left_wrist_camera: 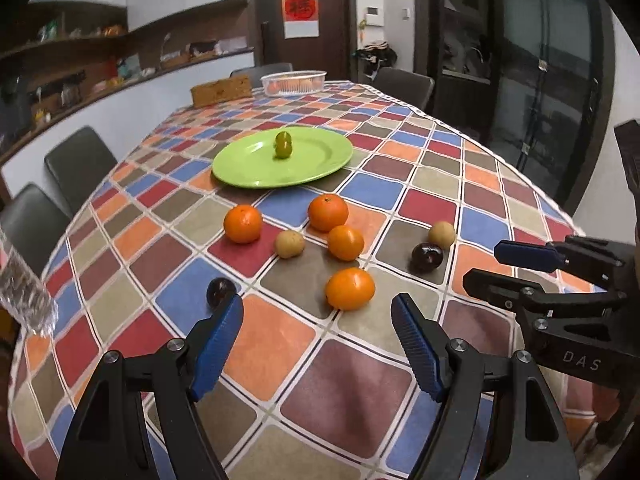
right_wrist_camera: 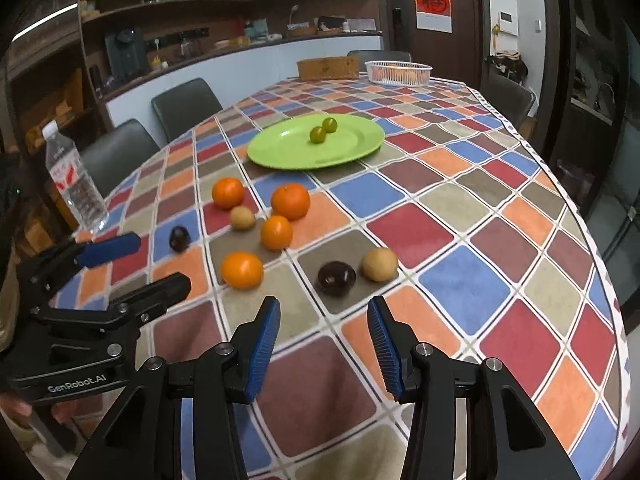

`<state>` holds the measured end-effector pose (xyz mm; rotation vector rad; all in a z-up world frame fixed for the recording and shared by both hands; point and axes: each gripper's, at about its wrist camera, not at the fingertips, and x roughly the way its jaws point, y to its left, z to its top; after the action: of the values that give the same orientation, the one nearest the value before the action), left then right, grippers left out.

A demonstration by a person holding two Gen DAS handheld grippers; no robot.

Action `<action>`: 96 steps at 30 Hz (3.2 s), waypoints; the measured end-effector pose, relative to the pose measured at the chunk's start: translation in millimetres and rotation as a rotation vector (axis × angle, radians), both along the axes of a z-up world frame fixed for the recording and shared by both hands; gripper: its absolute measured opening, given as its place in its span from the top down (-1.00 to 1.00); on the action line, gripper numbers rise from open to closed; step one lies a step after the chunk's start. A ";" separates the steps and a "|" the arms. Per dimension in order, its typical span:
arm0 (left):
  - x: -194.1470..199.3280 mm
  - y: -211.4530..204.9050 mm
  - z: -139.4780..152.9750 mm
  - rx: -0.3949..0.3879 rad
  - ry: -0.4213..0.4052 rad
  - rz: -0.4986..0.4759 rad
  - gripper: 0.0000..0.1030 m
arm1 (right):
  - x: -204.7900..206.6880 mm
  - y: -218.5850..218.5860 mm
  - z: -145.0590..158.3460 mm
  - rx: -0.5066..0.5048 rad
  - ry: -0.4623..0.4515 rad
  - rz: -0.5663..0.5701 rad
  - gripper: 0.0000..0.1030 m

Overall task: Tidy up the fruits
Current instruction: 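Move the left gripper to an orange while the right gripper approaches a dark plum, then close the left gripper on the orange while the right gripper grasps the dark plum, then carry the orange and the plum over the lime-green plate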

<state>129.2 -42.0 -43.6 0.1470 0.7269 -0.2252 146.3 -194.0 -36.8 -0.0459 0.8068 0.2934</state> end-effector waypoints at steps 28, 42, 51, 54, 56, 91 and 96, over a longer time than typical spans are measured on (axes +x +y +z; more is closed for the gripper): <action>42.1 -23.1 -34.3 0.026 0.084 -0.092 -0.06 | 37.6 6.7 -32.1 -0.037 0.045 0.039 0.16; 56.5 -21.6 -42.8 -0.020 0.145 -0.097 0.28 | 50.9 10.0 -37.7 -0.031 0.058 0.056 0.26; 55.0 -20.8 -41.1 -0.027 0.138 -0.086 0.28 | 57.7 10.5 -39.2 -0.017 0.070 0.062 0.41; 52.8 -19.0 -37.3 -0.032 0.131 -0.084 0.28 | 56.3 10.1 -38.4 -0.016 0.063 0.060 0.42; 51.0 -18.3 -34.4 -0.035 0.125 -0.082 0.28 | 54.9 9.9 -36.6 -0.017 0.057 0.059 0.42; 42.6 6.3 66.4 -0.056 -0.151 -0.037 0.28 | 46.1 19.9 60.1 0.089 -0.180 0.066 0.42; 52.1 9.8 81.9 -0.047 -0.199 -0.034 0.28 | 59.7 23.8 72.3 0.101 -0.208 0.076 0.42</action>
<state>181.3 -32.2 38.3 0.1350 0.5212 -0.2558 206.0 -170.2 35.5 -0.0121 0.5843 0.3936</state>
